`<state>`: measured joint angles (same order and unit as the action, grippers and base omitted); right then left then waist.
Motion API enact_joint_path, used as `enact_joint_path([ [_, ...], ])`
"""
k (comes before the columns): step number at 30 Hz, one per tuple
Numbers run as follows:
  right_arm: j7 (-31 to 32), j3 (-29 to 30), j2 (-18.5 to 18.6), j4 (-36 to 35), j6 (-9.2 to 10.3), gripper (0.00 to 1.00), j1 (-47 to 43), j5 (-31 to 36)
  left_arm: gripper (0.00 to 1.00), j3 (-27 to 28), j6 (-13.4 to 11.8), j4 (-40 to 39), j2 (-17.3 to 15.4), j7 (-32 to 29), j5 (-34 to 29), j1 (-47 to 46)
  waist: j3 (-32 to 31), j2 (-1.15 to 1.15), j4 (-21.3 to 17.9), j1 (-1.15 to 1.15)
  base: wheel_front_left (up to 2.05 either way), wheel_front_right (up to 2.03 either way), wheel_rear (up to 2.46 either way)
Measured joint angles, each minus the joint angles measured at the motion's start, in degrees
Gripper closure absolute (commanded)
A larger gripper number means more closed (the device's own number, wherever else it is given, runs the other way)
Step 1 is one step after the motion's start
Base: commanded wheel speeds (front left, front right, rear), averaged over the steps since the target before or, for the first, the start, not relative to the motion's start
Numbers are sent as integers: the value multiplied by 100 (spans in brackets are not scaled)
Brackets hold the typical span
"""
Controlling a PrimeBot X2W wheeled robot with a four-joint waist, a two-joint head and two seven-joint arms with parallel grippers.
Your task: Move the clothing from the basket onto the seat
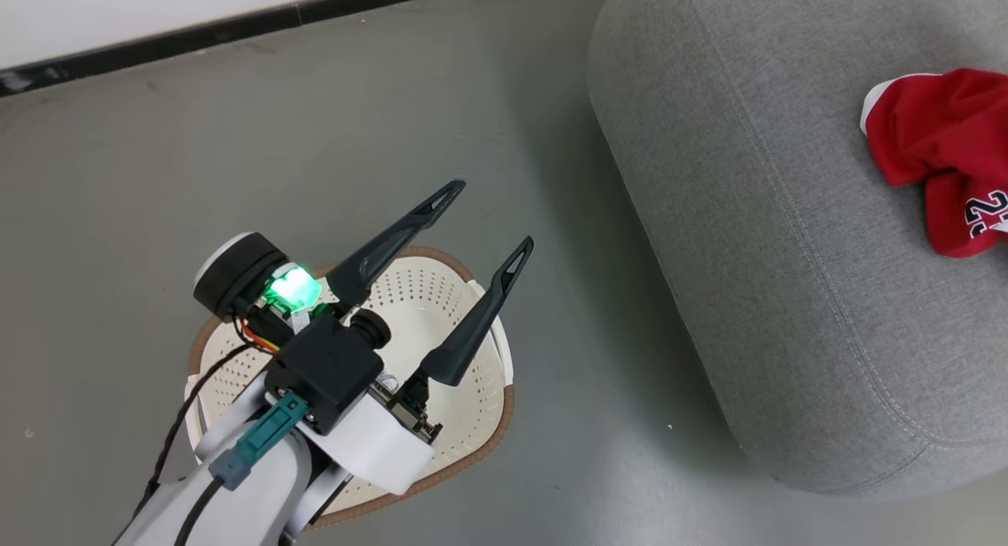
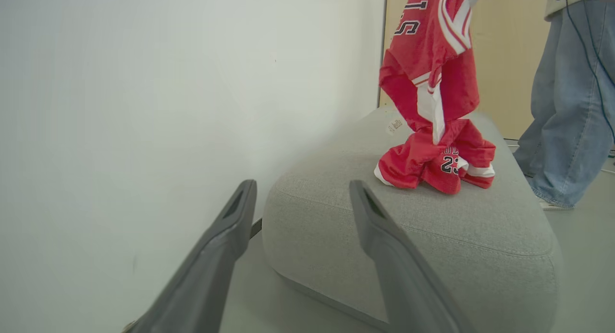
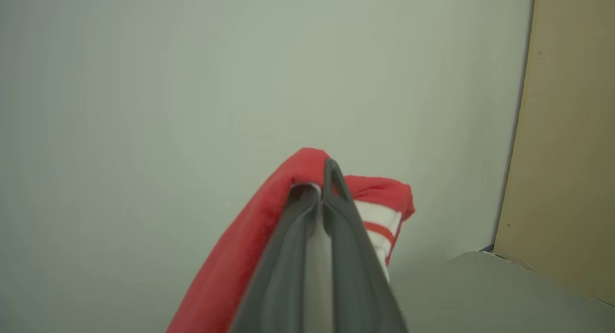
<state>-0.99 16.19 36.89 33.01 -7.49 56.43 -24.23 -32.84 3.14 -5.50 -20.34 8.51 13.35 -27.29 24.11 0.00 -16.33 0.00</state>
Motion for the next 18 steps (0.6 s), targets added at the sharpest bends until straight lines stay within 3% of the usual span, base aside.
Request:
enact_joint_path([
  [18, -563, -337, -450, 967, -1, 100, -1261, 129, 0, -36, 25, -149, -45, -93, -99, -238, 422, 0, -108, 0, 0, 0, 0],
])
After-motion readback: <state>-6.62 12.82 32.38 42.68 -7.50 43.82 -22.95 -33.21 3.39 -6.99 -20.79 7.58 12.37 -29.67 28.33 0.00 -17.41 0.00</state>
